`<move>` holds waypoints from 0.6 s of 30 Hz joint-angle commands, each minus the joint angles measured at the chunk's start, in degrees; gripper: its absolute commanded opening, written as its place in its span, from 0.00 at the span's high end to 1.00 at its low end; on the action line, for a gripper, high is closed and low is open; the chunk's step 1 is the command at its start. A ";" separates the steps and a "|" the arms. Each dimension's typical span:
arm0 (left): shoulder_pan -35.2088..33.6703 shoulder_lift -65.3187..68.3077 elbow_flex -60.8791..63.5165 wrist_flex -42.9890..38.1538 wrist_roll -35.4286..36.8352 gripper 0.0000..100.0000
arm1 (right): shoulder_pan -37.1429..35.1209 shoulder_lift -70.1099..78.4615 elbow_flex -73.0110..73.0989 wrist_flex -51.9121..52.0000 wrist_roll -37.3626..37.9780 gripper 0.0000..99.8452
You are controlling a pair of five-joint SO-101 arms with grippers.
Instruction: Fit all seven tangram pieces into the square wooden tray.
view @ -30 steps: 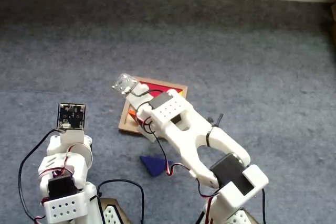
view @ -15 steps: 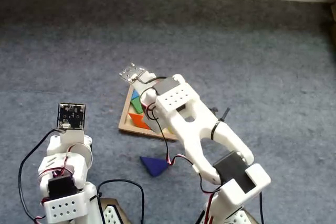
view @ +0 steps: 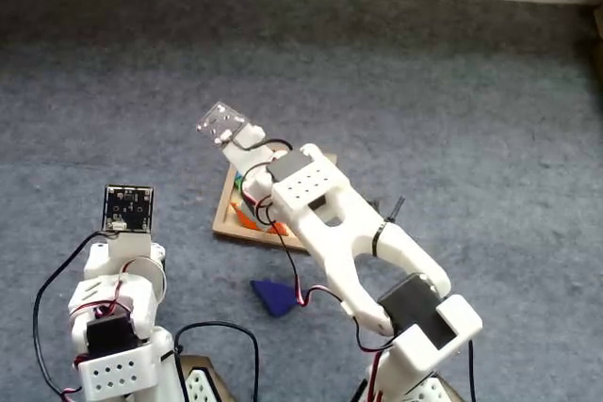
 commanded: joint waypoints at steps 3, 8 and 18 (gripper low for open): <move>0.57 -1.45 1.10 -0.79 -0.62 0.99 | -2.33 -0.48 4.09 -1.98 -0.26 0.99; 0.57 -1.45 1.10 -0.79 -0.62 0.99 | 1.10 -0.48 4.88 -1.89 -0.18 0.99; 0.57 -1.45 1.10 -0.79 -0.62 0.99 | 4.44 -1.89 2.95 4.44 -0.18 0.99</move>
